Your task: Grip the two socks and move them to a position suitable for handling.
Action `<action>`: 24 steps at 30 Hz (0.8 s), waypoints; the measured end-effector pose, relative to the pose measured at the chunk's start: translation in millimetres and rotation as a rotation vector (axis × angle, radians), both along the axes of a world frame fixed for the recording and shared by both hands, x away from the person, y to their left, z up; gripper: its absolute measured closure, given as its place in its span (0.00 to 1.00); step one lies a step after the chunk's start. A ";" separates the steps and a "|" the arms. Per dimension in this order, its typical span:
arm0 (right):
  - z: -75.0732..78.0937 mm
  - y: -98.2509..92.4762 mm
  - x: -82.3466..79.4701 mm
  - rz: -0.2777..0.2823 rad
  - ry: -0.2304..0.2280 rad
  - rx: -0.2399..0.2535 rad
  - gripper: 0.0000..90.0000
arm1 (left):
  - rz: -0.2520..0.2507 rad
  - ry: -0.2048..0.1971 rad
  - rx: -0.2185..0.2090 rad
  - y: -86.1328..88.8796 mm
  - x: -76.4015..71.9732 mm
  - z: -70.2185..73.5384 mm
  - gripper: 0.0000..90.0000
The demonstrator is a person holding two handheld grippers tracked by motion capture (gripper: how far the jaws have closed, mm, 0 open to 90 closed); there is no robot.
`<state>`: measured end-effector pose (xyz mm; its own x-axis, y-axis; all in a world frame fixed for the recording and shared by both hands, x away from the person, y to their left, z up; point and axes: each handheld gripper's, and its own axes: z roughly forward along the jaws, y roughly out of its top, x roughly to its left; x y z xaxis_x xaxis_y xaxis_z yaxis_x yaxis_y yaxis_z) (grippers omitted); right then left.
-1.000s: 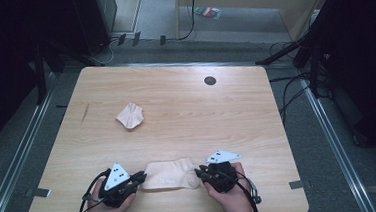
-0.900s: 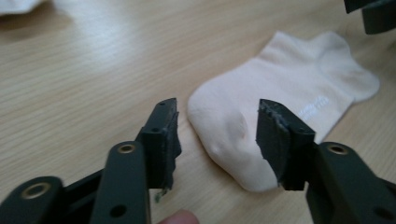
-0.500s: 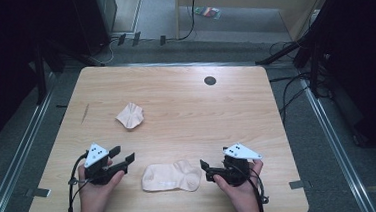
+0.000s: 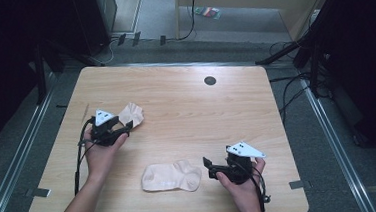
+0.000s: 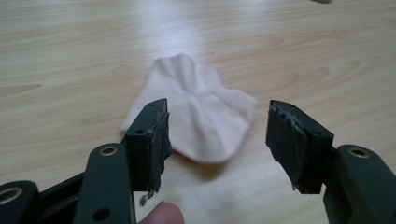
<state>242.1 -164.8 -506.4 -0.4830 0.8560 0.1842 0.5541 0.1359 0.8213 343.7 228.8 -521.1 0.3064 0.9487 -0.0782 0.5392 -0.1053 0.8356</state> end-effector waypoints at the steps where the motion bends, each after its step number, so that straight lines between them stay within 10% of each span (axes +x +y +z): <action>1: -0.2 -0.4 0.2 0.000 0.001 0.001 0.09 | 0.010 0.011 0.011 -2.0 8.8 -1.8 0.45; 12: -1.8 -1.7 2.5 -0.004 0.010 0.003 0.09 | 0.032 0.094 0.104 -12.5 42.3 -16.2 0.48; 24: -3.2 -0.8 2.6 -0.011 0.013 -0.006 0.14 | 0.011 0.134 0.098 -26.0 40.5 -14.5 0.94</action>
